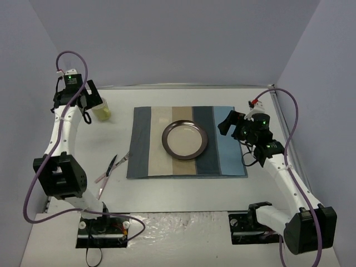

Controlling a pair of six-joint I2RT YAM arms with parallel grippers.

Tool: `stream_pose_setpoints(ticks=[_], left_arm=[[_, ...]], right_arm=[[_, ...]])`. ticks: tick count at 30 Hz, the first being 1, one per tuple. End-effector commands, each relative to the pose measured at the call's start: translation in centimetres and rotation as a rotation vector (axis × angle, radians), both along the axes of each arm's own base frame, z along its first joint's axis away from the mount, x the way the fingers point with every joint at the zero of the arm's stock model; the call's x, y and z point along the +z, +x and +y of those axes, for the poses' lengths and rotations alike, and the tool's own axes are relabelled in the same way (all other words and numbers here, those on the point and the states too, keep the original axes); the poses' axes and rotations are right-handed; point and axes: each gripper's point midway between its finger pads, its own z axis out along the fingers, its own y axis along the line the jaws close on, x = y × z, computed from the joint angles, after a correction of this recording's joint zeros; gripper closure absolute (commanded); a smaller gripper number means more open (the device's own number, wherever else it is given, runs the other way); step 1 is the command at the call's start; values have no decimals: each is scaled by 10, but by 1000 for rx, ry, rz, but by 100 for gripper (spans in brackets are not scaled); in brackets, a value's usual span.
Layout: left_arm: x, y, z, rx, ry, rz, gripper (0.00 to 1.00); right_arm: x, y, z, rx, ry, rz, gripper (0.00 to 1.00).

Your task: Set the dinner table for one person

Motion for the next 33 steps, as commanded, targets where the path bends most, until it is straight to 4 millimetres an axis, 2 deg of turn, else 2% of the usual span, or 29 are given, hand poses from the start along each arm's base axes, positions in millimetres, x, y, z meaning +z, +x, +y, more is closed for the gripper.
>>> stream_pose_setpoints(ticks=[1, 5, 11, 14, 24, 31, 33], left_arm=[[7, 46, 21, -73, -45, -46, 3], [-6, 73, 39, -129, -15, -7, 8], [-23, 102, 44, -220, 24, 16, 15], [-30, 113, 46, -246, 39, 12, 23], [-52, 129, 45, -309, 48, 25, 43], [-62, 134, 45, -326, 46, 37, 50], [-64, 137, 41, -338, 34, 30, 55]], right_arm=[[33, -2, 6, 47, -57, -117, 0], [28, -7, 14, 81, -64, -120, 0], [19, -10, 19, 99, -61, -101, 0], [15, -9, 24, 110, -56, -83, 0], [12, -1, 35, 139, -75, -70, 0], [9, -1, 41, 152, -92, -68, 0], [9, -1, 43, 158, -101, -69, 0]])
